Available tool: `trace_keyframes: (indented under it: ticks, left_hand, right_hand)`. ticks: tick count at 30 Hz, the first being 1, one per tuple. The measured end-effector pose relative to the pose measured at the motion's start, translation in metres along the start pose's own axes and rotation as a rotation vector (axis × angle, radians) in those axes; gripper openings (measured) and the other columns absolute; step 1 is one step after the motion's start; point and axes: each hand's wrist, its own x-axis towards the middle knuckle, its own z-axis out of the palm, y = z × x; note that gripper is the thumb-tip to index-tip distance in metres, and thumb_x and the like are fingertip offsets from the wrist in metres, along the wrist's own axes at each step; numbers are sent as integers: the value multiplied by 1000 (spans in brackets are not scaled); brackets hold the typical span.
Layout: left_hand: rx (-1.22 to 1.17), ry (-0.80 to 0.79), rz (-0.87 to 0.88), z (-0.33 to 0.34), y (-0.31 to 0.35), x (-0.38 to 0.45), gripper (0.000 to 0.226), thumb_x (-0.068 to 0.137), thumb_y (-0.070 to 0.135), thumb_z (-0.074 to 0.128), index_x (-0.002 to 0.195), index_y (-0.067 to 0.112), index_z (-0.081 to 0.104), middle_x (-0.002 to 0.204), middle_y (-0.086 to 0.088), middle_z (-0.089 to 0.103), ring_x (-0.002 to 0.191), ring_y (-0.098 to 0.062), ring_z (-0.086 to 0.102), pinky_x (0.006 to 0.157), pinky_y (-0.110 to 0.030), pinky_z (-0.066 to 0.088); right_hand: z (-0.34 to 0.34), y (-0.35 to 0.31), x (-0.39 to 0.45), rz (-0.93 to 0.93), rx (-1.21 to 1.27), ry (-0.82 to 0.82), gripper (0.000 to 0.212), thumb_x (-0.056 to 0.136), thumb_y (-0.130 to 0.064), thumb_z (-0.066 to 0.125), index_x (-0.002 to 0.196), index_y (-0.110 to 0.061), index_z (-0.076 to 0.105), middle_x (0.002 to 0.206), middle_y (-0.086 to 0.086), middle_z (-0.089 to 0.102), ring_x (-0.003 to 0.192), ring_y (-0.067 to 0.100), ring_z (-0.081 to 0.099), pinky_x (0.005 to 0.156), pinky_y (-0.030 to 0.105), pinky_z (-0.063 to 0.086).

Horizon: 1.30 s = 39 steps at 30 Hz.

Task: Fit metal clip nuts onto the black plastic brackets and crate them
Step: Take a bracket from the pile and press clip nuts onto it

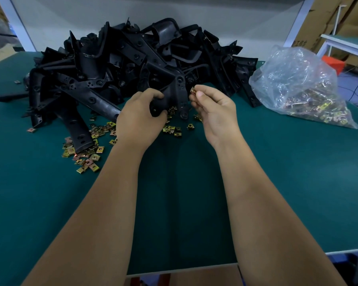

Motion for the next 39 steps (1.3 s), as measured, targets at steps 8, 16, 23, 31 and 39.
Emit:
trace_keyframes:
  ticks: [8,16,23,31,39]
  left_hand:
    - [-30,1,22,-1,0,0,33,85,26,70,116,33,61,107,18,54,104,-8,54,77,-24,39]
    - [-54,-9,39,-1,-2,0,34,83,22,73,114,35,65,103,17,55,97,-7,52,79,-25,42]
    - [-96,-33,26,1,-5,2,32,81,25,77,109,38,67,103,22,57,95,3,48,77,-20,39]
    - [-138,-60,-10,2,-5,3,55,79,25,79,125,49,59,106,21,60,100,5,52,79,-23,41]
    - [-158,-36,-48,1,-5,4,50,78,28,81,121,46,63,97,22,58,96,0,52,71,-9,34]
  right_hand:
    - [0,-2,0,21,-33,12,14,89,7,62,91,-6,69,81,4,72,74,11,68,73,21,54]
    - [-2,-1,1,36,-69,30,13,90,4,62,91,-7,70,85,8,70,72,11,65,75,24,54]
    - [-2,-2,2,65,12,67,13,91,2,62,93,-10,67,83,5,70,71,11,65,70,22,54]
    - [4,0,-1,39,-46,66,17,90,2,63,101,-10,63,71,-3,70,65,7,64,71,22,52]
    - [5,1,0,132,192,116,20,94,1,56,109,-12,61,77,1,72,68,13,68,68,27,56]
